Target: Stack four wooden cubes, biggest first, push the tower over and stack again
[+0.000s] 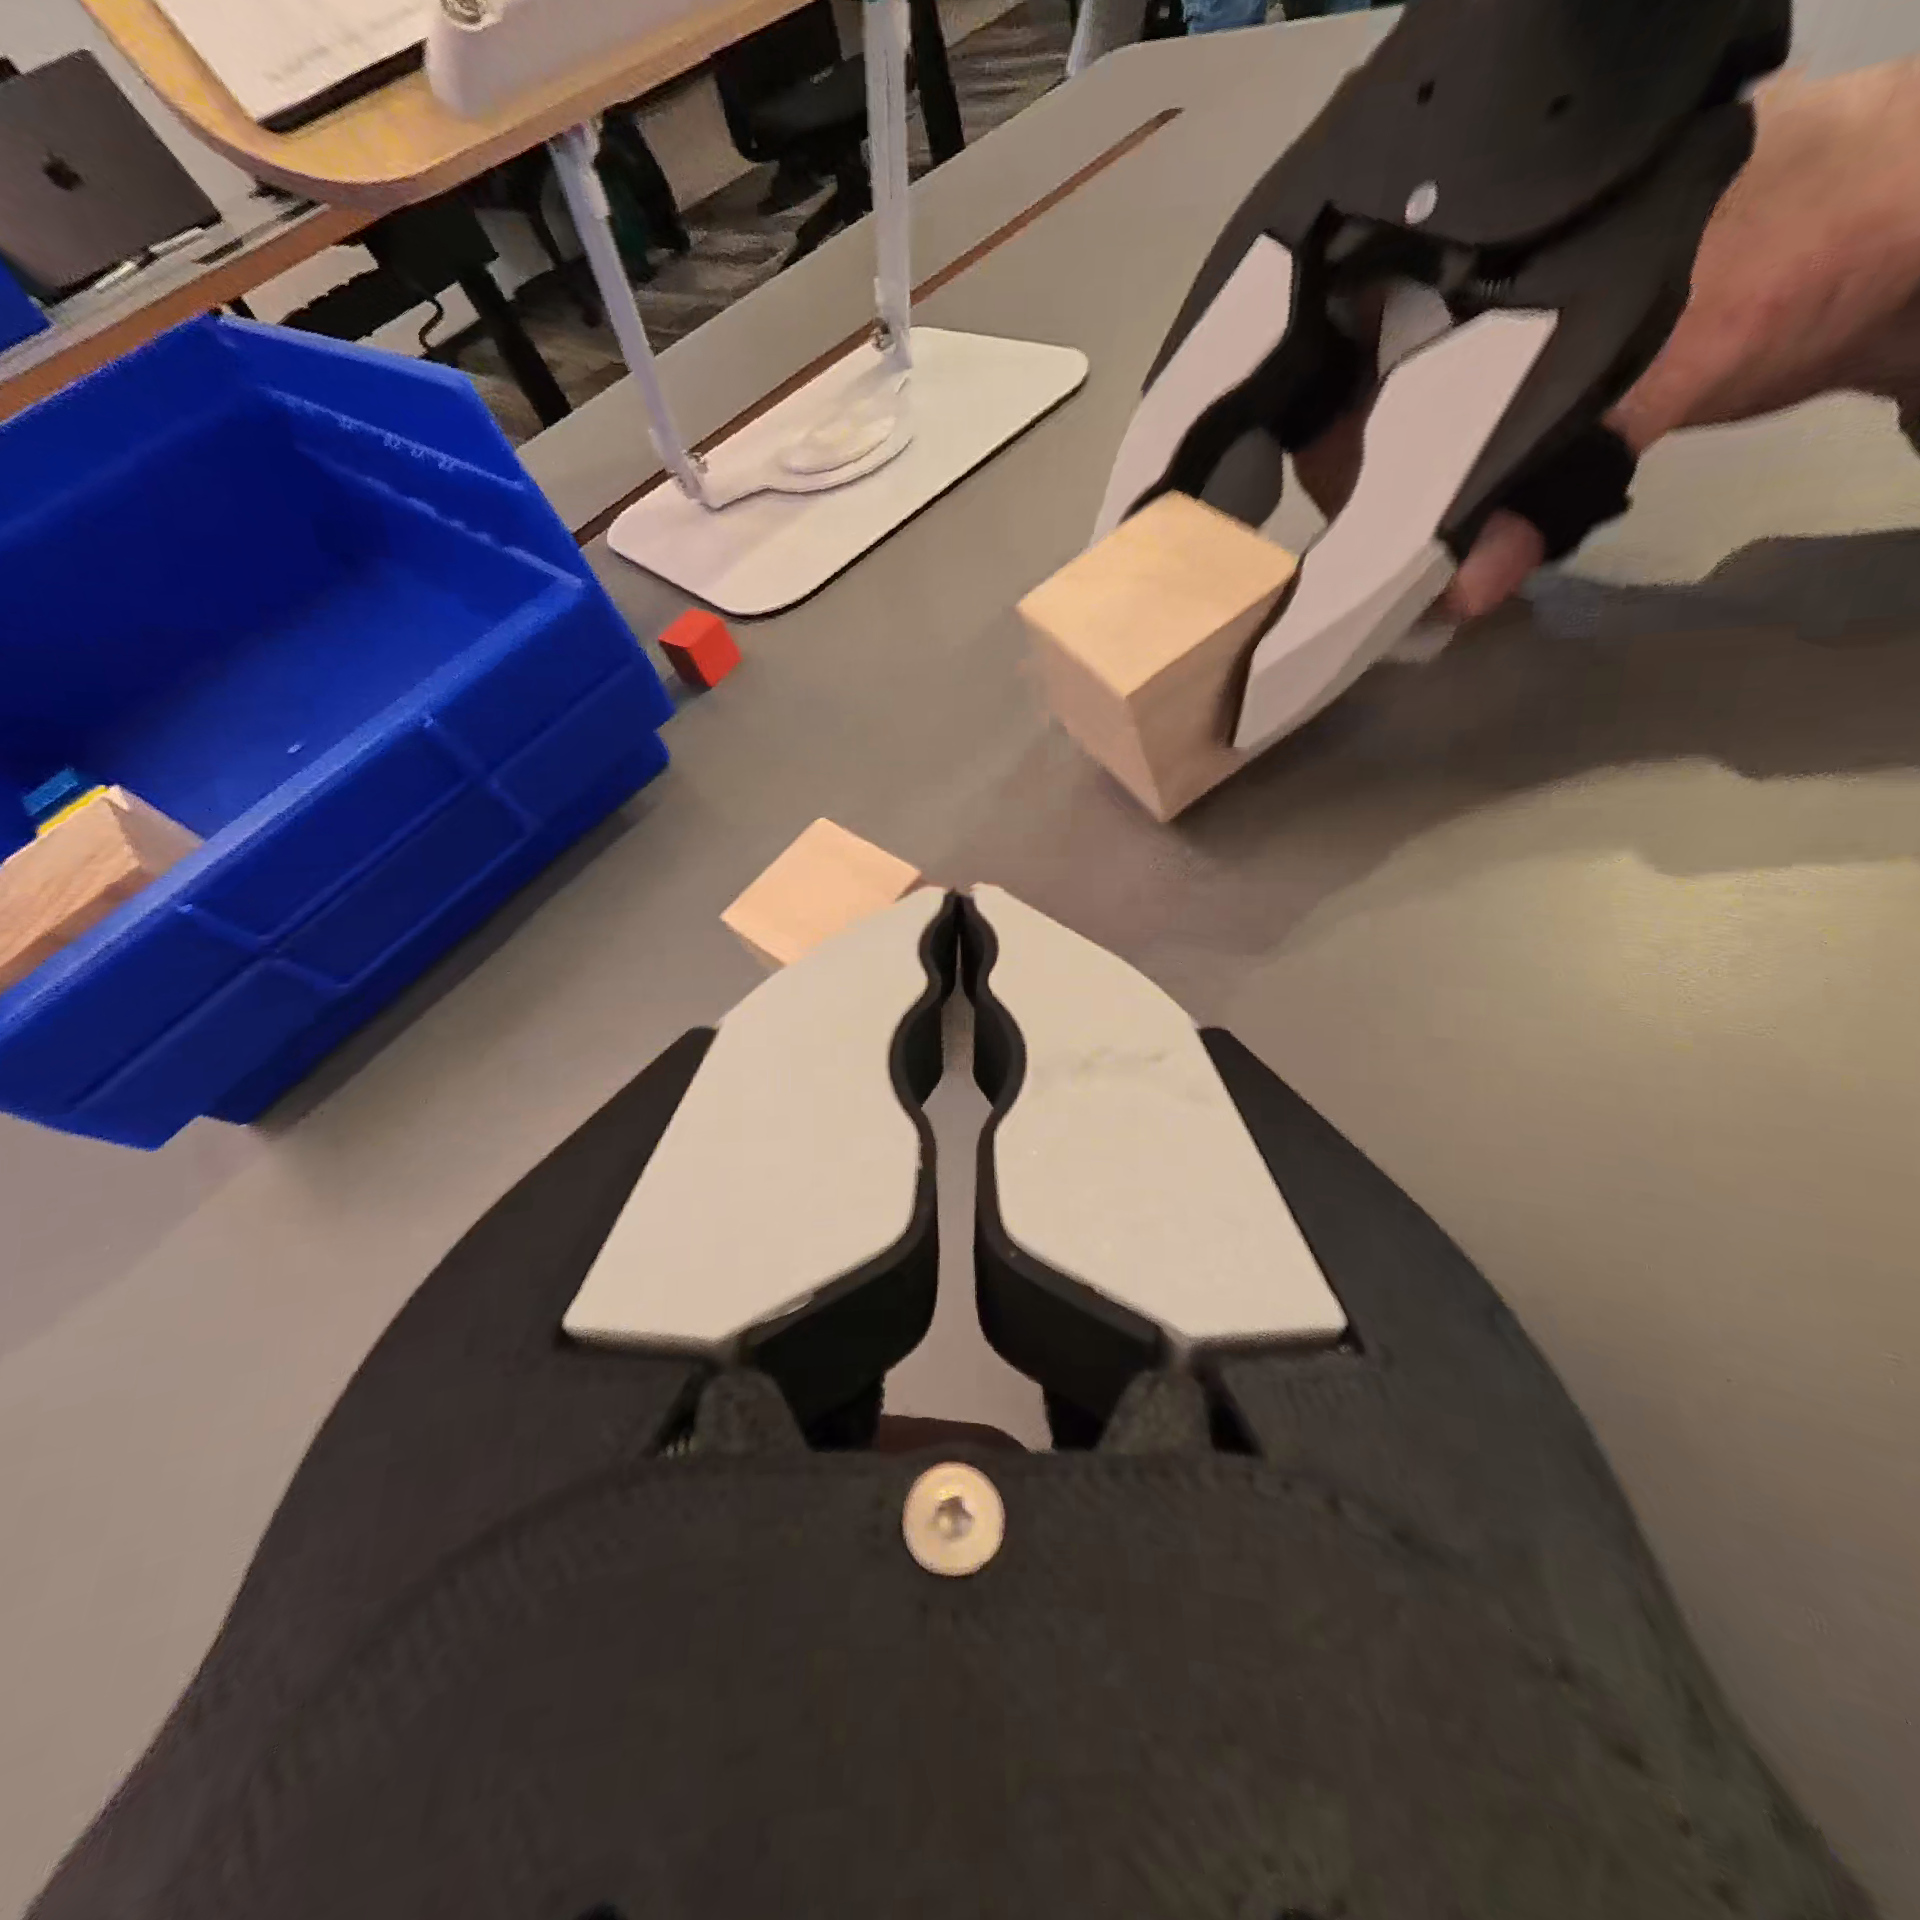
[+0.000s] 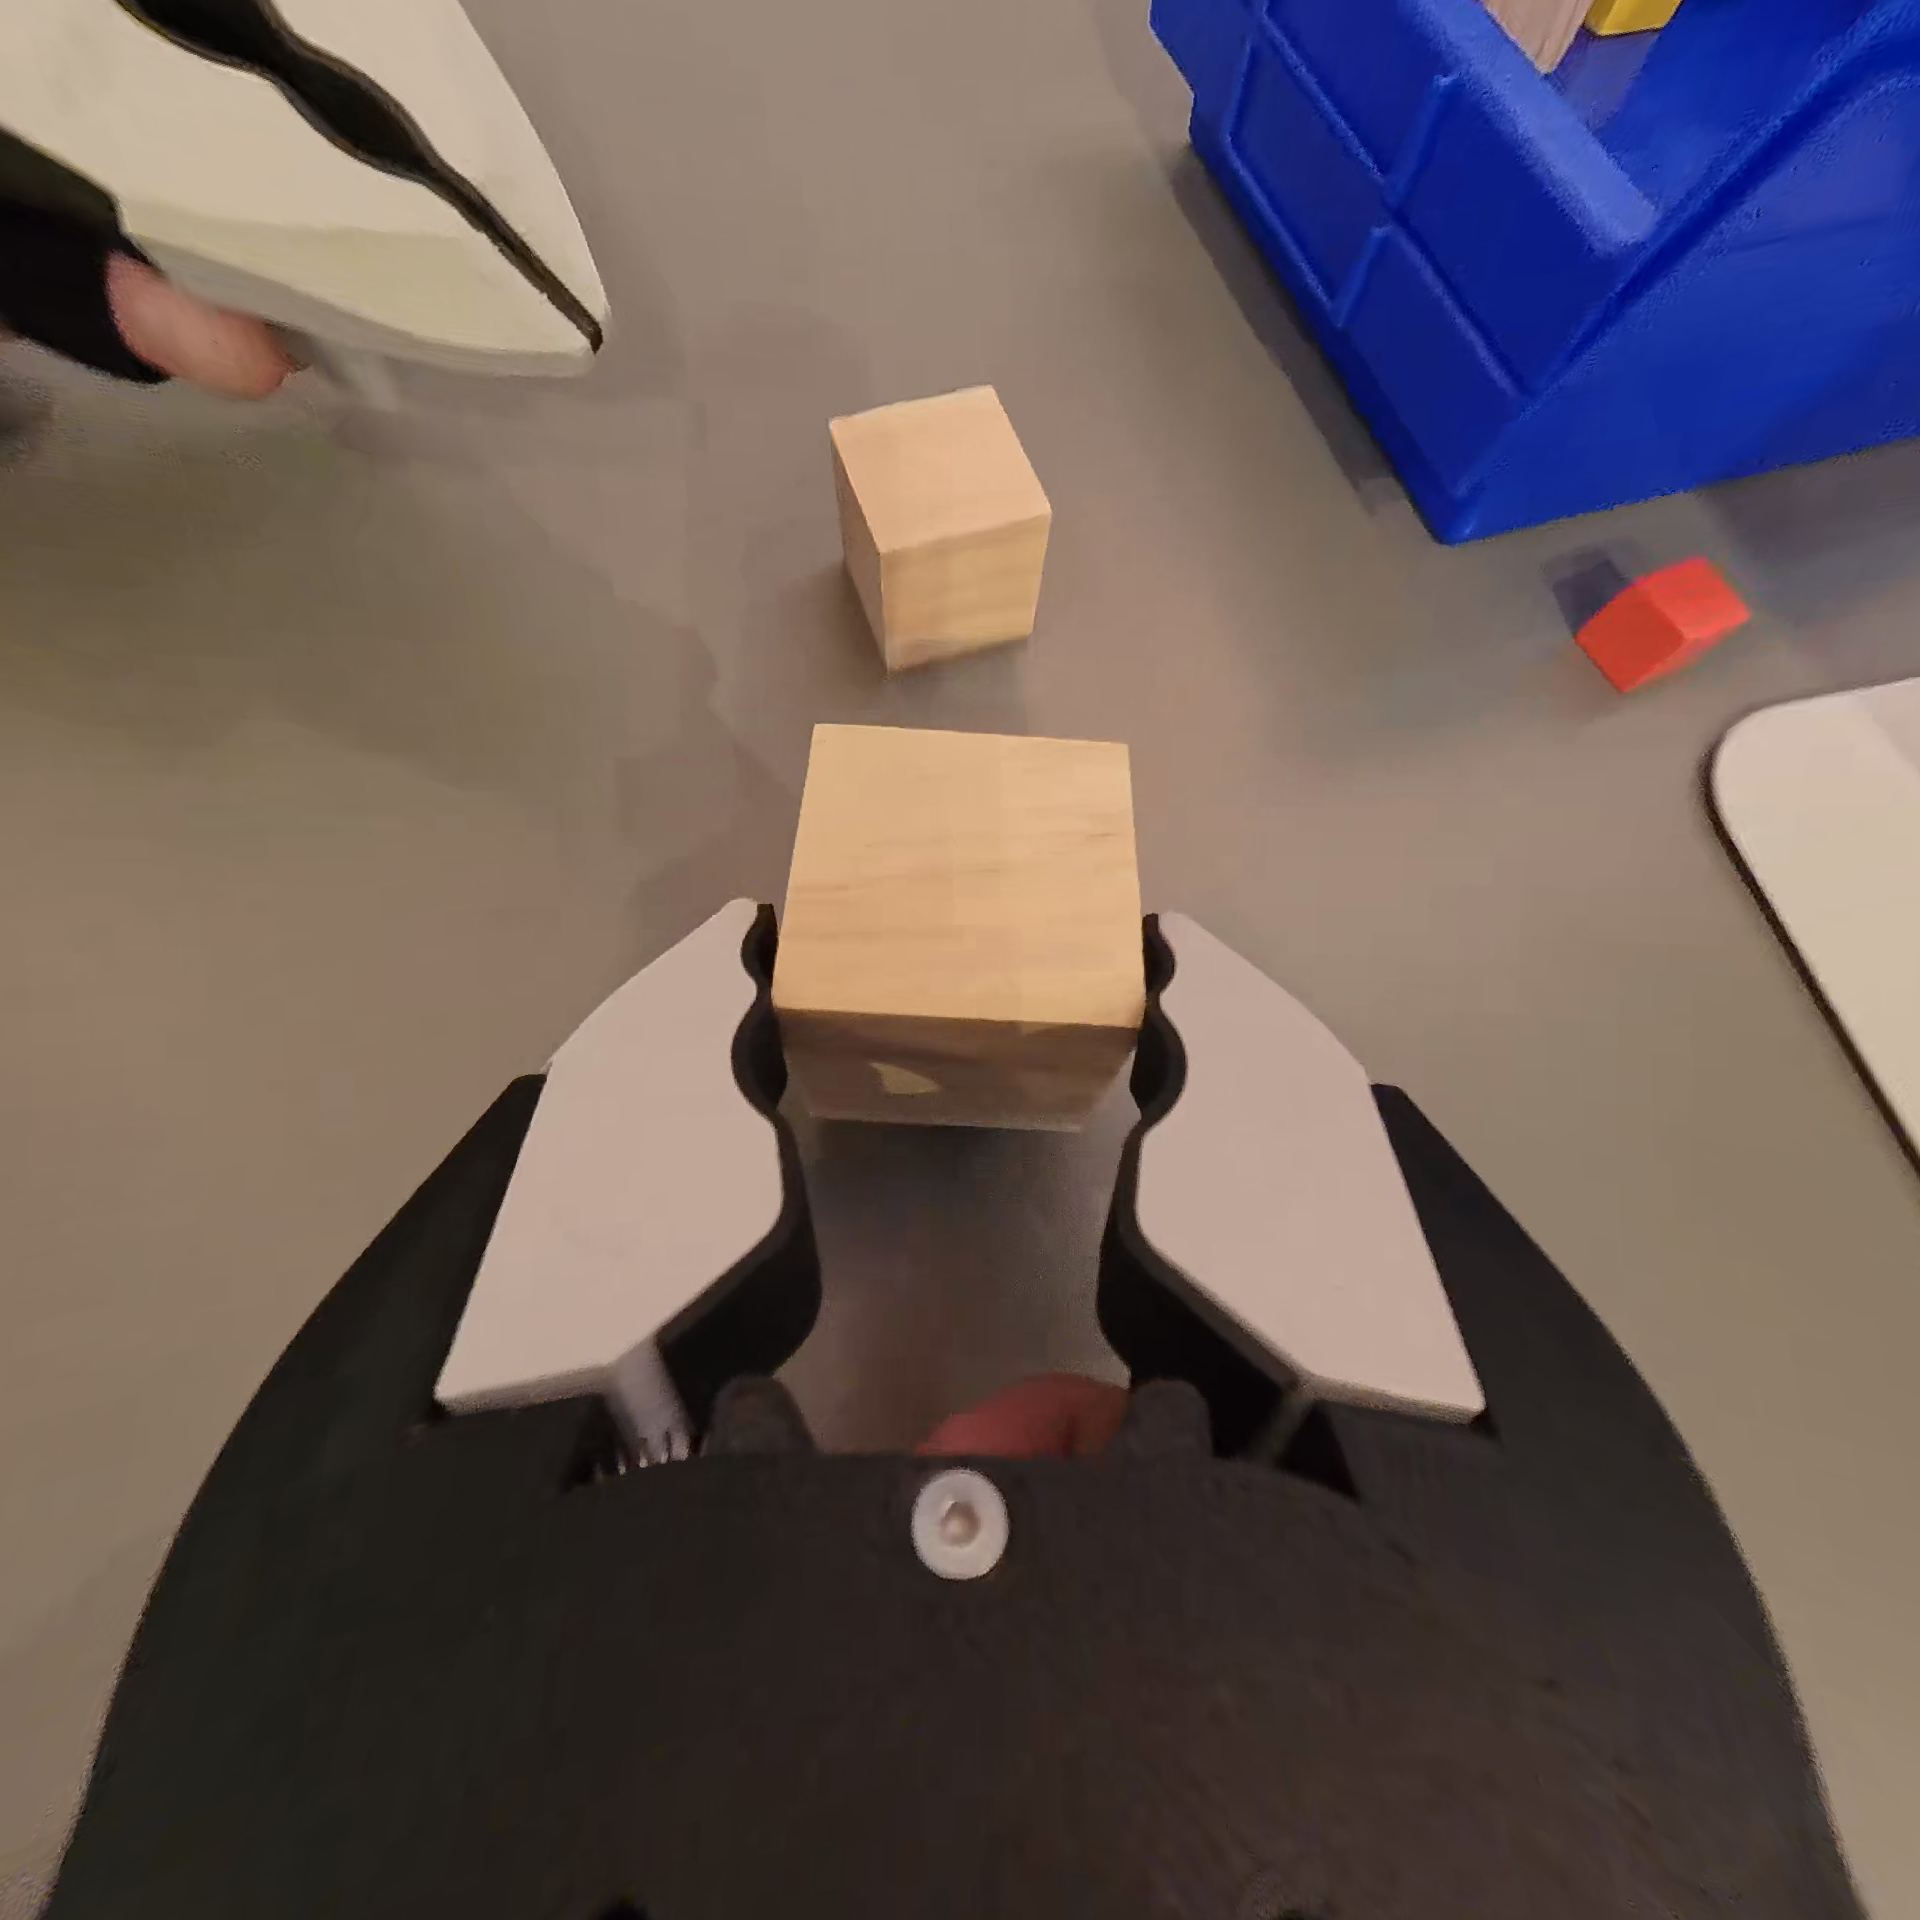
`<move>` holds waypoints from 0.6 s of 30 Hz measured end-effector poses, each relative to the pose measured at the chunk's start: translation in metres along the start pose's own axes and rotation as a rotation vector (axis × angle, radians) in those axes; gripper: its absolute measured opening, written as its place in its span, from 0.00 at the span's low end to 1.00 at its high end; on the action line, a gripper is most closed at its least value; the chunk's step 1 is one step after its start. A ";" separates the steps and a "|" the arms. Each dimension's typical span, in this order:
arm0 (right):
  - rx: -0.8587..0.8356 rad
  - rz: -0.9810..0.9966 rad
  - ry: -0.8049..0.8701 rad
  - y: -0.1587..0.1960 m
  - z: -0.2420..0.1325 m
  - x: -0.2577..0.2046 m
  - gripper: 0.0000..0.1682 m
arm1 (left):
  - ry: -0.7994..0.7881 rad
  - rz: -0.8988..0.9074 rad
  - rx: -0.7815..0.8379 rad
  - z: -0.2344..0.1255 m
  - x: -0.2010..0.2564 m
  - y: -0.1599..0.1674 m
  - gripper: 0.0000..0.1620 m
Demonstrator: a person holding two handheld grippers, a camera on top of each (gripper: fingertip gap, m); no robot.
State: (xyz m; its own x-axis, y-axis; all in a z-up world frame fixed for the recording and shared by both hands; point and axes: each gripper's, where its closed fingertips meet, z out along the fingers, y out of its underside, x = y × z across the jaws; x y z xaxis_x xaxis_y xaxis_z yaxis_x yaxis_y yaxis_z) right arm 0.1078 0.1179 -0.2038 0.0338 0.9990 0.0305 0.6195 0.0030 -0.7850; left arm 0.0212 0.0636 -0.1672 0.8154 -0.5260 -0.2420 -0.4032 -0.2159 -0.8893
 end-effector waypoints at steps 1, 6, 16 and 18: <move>0.004 -0.007 -0.011 0.005 -0.012 0.004 0.40 | 0.006 0.010 0.003 0.000 0.003 0.000 0.00; -0.030 -0.068 -0.081 0.050 -0.063 0.017 0.40 | 0.006 0.045 0.022 0.001 0.012 0.002 0.00; -0.085 -0.116 -0.125 0.090 -0.080 0.035 0.40 | 0.038 0.140 0.114 0.001 0.029 -0.004 0.00; -0.101 -0.112 -0.118 0.090 -0.080 0.037 0.40 | 0.040 0.141 0.125 0.000 0.029 -0.004 0.00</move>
State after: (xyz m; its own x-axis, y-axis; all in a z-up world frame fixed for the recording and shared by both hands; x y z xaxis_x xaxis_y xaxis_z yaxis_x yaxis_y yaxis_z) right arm 0.2276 0.1512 -0.2243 -0.1283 0.9911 0.0364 0.6903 0.1155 -0.7142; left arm 0.0464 0.0488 -0.1705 0.7358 -0.5770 -0.3545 -0.4559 -0.0350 -0.8894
